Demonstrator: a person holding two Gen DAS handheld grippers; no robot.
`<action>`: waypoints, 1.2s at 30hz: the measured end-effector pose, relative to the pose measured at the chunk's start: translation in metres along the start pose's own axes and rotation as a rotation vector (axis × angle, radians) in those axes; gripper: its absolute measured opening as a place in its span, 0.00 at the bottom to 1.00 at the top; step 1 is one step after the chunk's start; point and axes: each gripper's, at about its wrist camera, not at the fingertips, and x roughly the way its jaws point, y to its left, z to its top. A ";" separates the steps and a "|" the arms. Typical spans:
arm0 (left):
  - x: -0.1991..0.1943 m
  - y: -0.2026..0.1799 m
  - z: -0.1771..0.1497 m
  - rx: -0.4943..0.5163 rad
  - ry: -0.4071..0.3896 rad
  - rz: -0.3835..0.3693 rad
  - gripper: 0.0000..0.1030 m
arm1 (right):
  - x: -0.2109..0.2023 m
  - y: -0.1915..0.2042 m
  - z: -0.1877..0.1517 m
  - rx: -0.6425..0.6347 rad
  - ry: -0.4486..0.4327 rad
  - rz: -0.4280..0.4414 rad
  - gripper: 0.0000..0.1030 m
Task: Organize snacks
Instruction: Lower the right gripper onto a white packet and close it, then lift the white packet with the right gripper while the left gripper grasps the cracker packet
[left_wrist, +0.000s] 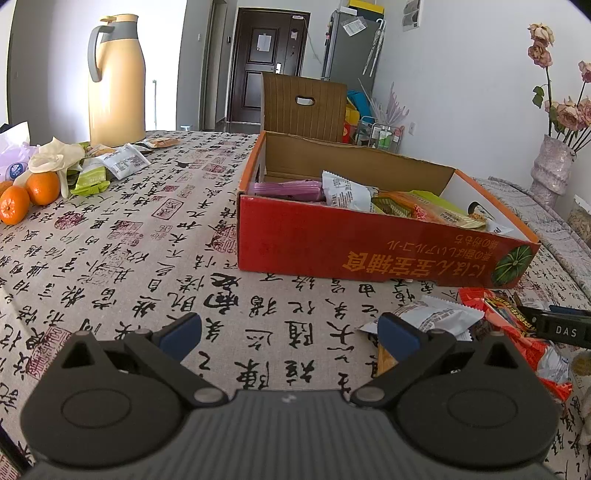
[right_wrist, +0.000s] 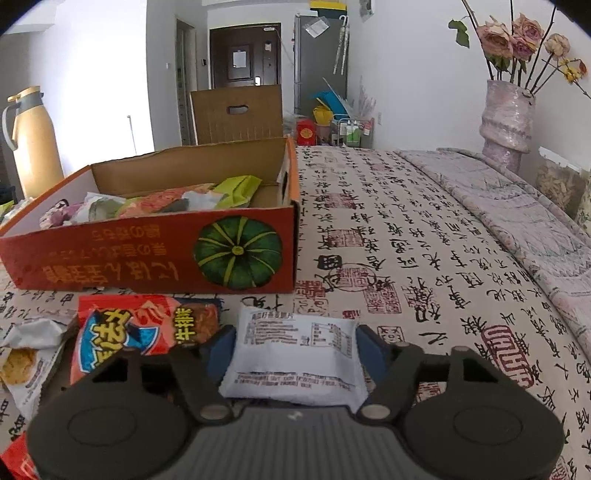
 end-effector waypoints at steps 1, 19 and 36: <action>0.000 0.000 0.000 0.000 0.000 0.000 1.00 | 0.000 0.001 0.000 -0.002 -0.002 0.004 0.60; 0.001 0.000 -0.001 0.001 0.006 0.007 1.00 | -0.028 0.005 -0.006 -0.037 -0.153 0.025 0.40; -0.014 -0.014 0.006 0.033 0.044 -0.007 1.00 | -0.066 -0.015 -0.021 0.038 -0.227 0.066 0.40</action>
